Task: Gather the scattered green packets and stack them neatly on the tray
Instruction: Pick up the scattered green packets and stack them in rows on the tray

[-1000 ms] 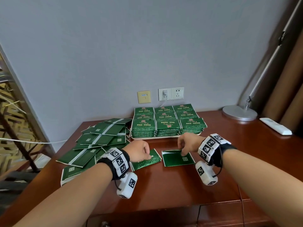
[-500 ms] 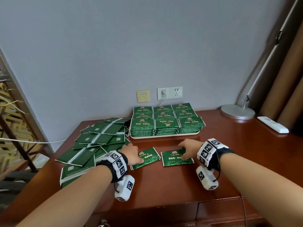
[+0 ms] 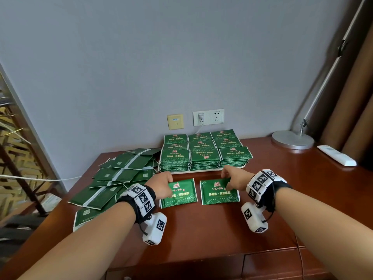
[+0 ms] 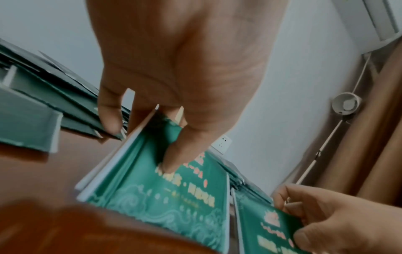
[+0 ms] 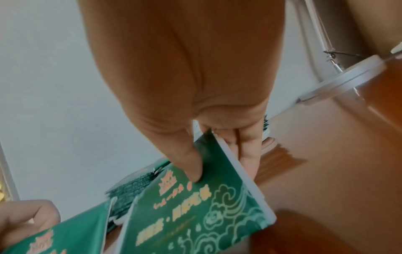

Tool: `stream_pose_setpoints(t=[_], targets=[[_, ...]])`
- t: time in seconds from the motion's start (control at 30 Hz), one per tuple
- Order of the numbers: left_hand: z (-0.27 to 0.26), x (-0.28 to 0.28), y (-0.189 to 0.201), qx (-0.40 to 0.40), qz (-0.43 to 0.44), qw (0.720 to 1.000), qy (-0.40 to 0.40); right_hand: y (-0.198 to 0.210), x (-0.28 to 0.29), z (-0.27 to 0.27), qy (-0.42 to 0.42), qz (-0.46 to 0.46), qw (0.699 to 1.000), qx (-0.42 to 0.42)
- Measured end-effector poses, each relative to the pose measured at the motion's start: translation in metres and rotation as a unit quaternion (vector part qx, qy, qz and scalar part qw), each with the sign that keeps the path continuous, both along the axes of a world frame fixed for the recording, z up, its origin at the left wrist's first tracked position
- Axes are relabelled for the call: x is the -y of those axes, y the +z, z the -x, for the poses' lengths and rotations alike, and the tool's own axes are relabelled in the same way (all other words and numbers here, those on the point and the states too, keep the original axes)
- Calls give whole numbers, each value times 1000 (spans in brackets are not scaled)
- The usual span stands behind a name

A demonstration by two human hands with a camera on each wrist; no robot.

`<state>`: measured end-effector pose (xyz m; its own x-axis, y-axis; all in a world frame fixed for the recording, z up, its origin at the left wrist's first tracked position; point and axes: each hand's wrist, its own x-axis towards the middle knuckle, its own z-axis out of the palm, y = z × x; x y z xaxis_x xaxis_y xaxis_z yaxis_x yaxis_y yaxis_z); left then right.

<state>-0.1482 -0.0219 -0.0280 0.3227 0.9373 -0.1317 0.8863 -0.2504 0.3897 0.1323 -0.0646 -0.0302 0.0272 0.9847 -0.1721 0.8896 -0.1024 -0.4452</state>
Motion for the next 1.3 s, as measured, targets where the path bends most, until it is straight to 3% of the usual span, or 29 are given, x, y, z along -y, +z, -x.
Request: stream_pose_setpoints(t=[0.3,0.57,0.8,0.97,1.13,1.3], targets=[[-6,-29,46,209,-8,977,45,40,-30,-16,-21,-116,978,-175],[-10,-86,58,396,1,906,148,66,-84,-29,-63,-178,951,-244],[-21,-145,55,427,4,882,198,61,-144,-39,-100,-184,935,-286],[-29,-186,49,430,10,879,205,59,-181,-45,-102,-167,941,-277],[-34,-215,41,406,8,891,205,51,-210,-46,-108,-155,946,-264],[-35,-231,33,336,-14,923,186,43,-225,-39,-100,-136,956,-239]])
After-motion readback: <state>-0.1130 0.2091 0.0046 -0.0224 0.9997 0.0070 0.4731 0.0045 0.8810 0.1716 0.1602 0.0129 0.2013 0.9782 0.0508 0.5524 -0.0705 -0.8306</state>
